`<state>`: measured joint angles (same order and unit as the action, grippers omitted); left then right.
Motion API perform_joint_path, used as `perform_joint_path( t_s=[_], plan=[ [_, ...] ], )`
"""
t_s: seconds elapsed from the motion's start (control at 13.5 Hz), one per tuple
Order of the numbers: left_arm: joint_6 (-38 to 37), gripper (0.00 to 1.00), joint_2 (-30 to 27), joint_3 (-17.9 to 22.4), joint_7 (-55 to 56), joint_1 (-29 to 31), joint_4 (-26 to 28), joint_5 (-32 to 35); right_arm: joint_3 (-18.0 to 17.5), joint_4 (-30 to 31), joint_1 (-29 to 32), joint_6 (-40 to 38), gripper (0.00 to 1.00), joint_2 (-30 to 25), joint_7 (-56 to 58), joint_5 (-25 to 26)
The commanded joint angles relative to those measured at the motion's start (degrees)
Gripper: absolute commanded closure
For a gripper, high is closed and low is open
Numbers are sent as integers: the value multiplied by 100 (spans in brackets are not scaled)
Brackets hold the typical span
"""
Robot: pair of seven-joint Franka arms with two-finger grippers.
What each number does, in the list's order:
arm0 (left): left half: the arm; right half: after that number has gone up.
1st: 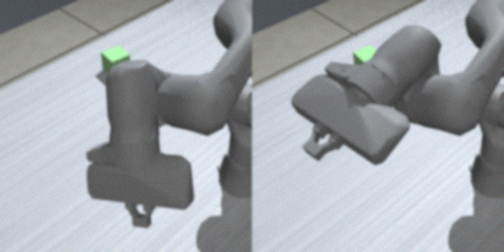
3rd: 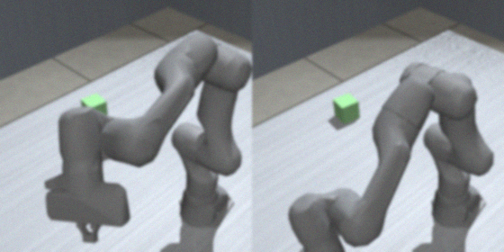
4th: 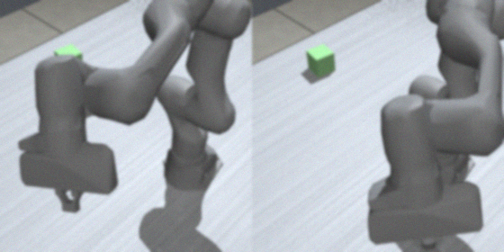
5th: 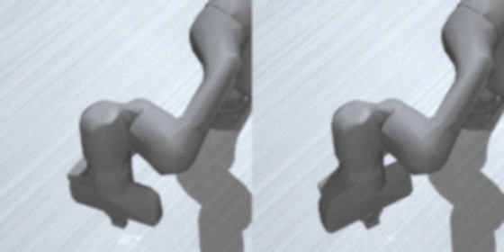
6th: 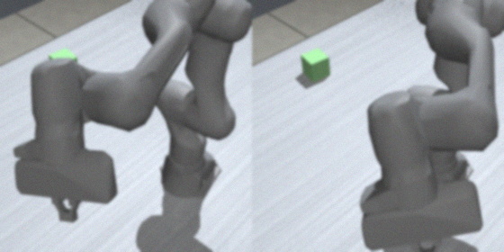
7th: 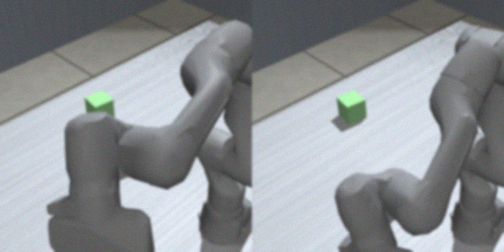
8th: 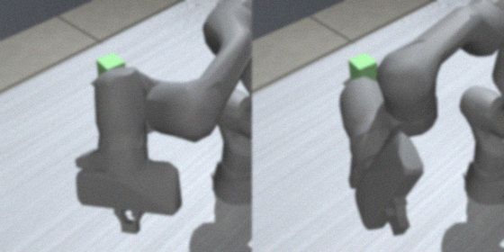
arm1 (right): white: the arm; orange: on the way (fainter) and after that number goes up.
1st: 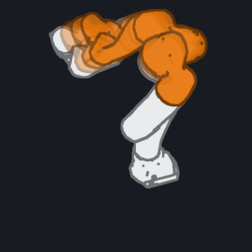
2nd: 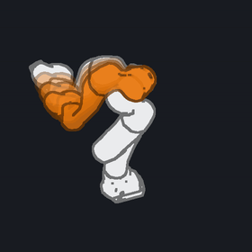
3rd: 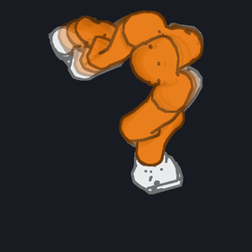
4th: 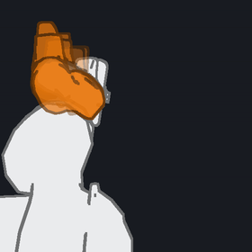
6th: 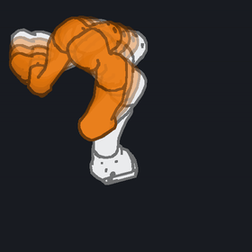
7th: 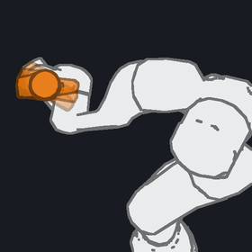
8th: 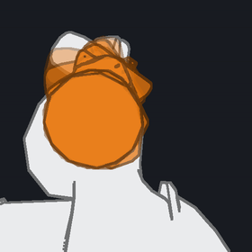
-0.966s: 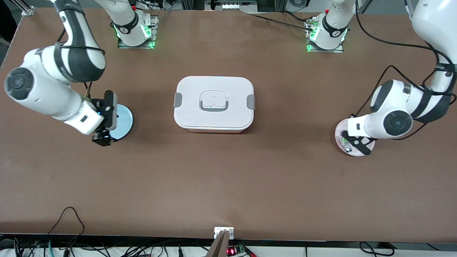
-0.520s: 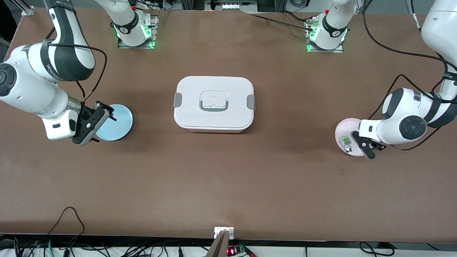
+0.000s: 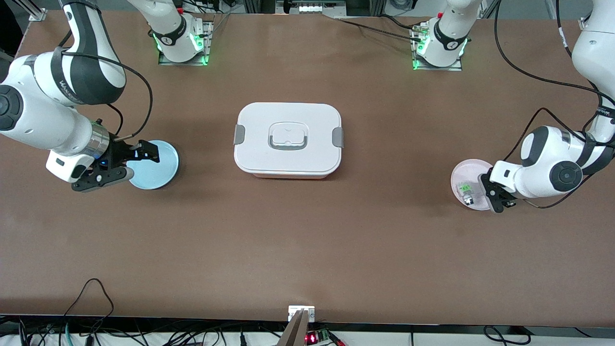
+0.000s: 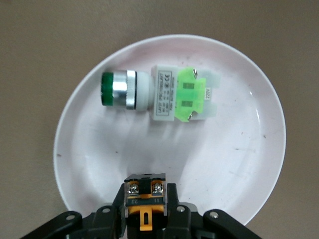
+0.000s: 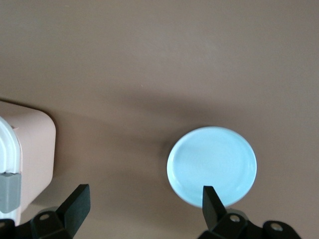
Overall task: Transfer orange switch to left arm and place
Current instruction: 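Lower the switch onto the white plate with the left gripper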
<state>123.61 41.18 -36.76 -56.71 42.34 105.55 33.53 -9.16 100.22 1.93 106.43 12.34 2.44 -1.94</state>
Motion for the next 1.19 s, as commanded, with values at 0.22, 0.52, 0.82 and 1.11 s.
perform_joint_path(
  t_s=[0.22,0.52,0.82,1.11],
  plan=[
    [-56,54,-5,-200,-130,55,10,40,387,-669,-35,-1151,0,-364,-525,932],
    [-318,0,-31,-270,-104,20,-51,40,977,-890,1,-1081,0,-302,-631,792],
    [-1888,0,-146,-902,719,-6,-708,-215,996,-838,9,-1195,0,-416,-552,800],
    [-2963,0,-172,-1158,1582,55,-1517,-398,969,-173,1,-1030,0,-951,-525,809]
  ],
)
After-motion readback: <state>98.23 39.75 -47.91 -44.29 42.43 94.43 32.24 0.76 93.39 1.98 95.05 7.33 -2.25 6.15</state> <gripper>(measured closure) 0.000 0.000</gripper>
